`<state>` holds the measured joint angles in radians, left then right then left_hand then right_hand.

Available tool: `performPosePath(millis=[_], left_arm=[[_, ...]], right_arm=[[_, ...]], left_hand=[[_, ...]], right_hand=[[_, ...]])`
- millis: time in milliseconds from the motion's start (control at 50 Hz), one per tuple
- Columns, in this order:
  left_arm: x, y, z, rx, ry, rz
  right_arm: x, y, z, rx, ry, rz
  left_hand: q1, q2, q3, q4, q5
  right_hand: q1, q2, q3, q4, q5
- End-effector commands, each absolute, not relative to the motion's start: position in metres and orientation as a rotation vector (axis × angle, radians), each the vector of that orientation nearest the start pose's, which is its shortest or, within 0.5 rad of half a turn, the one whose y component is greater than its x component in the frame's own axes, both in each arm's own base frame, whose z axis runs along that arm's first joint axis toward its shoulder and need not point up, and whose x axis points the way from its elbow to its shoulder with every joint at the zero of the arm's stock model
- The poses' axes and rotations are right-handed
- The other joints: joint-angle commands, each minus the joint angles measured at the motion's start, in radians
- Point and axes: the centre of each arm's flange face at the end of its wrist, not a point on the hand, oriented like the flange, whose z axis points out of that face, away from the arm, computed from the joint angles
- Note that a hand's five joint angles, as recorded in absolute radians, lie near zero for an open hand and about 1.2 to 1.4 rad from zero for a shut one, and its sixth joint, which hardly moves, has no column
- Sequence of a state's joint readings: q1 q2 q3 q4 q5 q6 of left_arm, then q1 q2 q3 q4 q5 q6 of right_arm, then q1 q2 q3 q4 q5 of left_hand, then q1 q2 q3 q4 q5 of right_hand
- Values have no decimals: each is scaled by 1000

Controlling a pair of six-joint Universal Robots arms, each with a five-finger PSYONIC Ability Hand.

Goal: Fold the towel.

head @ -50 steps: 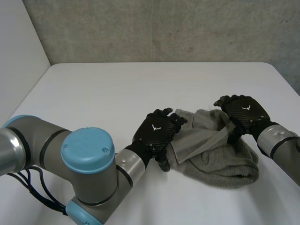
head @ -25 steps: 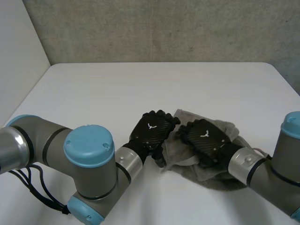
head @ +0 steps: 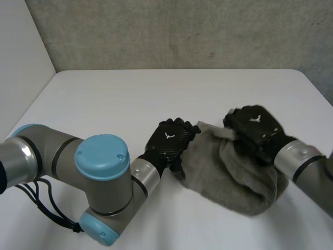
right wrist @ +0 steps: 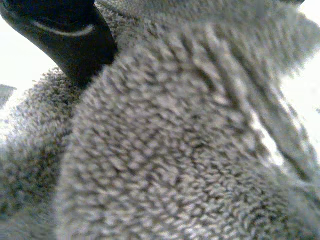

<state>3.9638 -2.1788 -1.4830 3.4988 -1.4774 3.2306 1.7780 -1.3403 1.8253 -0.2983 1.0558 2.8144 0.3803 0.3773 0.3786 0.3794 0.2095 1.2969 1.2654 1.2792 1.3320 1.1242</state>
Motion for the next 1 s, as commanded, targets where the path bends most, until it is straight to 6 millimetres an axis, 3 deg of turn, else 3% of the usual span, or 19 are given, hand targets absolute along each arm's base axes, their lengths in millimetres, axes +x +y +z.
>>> performPosePath(millis=[20,40,80,140,300,540,640,680,780,820,840,860,880,900,920,940,960,980,1000], left_arm=[[-377,-206,145,1170,2607,-2248],[-377,-206,145,1170,2607,-2248],[-375,-208,145,1130,2641,-2247],[-375,-210,145,1099,2671,-2249],[-375,-209,145,1087,2695,-2246],[-373,-207,142,1083,2705,-2228],[-373,-208,147,1077,2694,-2245],[-368,-216,157,1023,2664,-2284],[-353,-235,178,899,2612,-2339],[-343,-246,193,829,2576,-2379],[-330,-262,210,738,2540,-2415],[-330,-262,210,737,2540,-2416],[-318,-274,222,660,2519,-2437],[-317,-275,222,659,2518,-2437],[-302,-289,241,553,2481,-2483],[-302,-289,241,552,2481,-2484],[-289,-297,256,473,2463,-2512],[-278,-304,268,396,2449,-2540],[-277,-304,268,395,2448,-2541]], right_arm=[[237,-252,234,-888,1773,-1791],[237,-252,234,-888,1772,-1791],[237,-245,260,-868,1690,-1859],[233,-241,278,-848,1643,-1926],[219,-244,296,-752,1618,-2062],[232,-227,305,-808,1481,-1837],[233,-233,293,-788,1543,-1755],[237,-244,280,-777,1598,-1694],[250,-258,279,-844,1645,-1654],[265,-260,283,-904,1657,-1648],[265,-260,283,-905,1657,-1648],[283,-259,293,-957,1678,-1657],[283,-259,293,-958,1678,-1657],[301,-254,315,-1014,1672,-1718],[301,-254,315,-1015,1672,-1719],[317,-244,339,-1053,1629,-1781],[333,-228,364,-1071,1563,-1834],[333,-228,364,-1071,1562,-1834],[343,-217,387,-1055,1500,-1889]], left_hand=[[1,4,2,1,-3],[1,4,2,1,-3],[-2,1,-1,-1,-6],[-2,1,-1,-2,-6],[-11,-8,-9,-10,-15],[-35,-32,-33,-34,-38],[-32,-29,-30,-31,-35],[-29,-26,-27,-28,-33],[-23,-20,-21,-22,-27],[-17,-14,-15,-16,-21],[-17,-14,-15,-16,-21],[-17,-14,-15,-16,-21],[-14,-11,-12,-13,-18],[-14,-11,-12,-13,-18],[-14,-11,-12,-13,-18],[-14,-11,-12,-13,-18],[-14,-11,-12,-13,-18],[-14,-11,-12,-13,-18],[-14,-11,-12,-13,-18]], right_hand=[[99,131,117,64,97],[99,131,117,64,97],[99,131,117,64,97],[99,131,117,64,97],[99,131,117,64,97],[99,131,117,64,97],[99,131,117,64,97],[99,131,117,64,97],[99,131,117,64,97],[99,131,117,64,97],[99,131,117,64,97],[99,131,117,64,97],[99,131,117,64,97],[99,131,117,64,97],[99,131,117,64,97],[99,131,117,64,97],[99,131,117,64,97],[99,131,117,64,97],[99,131,117,64,97]])
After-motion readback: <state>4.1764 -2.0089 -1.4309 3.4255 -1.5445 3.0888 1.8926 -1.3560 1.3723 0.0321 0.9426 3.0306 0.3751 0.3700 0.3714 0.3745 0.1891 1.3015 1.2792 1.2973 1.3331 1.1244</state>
